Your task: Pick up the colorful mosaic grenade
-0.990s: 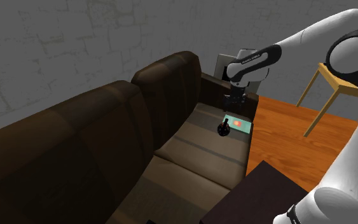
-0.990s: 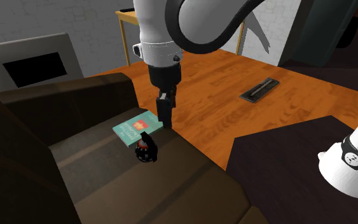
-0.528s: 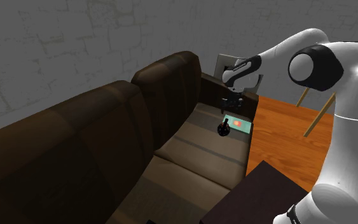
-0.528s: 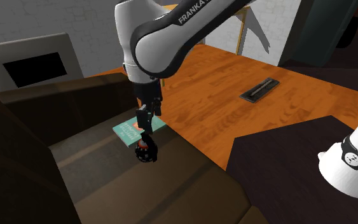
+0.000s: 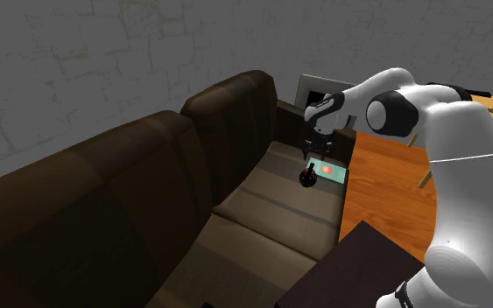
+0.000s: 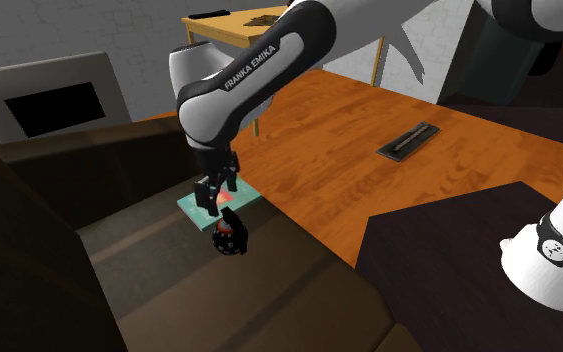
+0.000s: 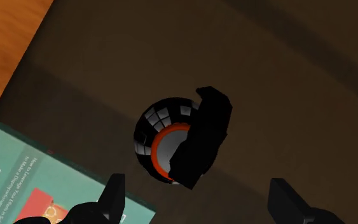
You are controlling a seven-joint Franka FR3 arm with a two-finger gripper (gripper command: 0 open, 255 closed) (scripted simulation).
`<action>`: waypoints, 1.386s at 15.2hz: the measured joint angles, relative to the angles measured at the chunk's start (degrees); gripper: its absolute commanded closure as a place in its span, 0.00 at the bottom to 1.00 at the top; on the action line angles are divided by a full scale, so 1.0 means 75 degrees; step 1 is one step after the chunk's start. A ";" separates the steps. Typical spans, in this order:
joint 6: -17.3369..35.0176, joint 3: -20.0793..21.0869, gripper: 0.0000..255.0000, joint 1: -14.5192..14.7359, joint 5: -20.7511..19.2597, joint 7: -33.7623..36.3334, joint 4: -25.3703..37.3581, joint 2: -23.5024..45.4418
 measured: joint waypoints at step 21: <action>0.0308 0.0126 1.00 -0.0178 0.0185 0.0002 0.0564 0.0878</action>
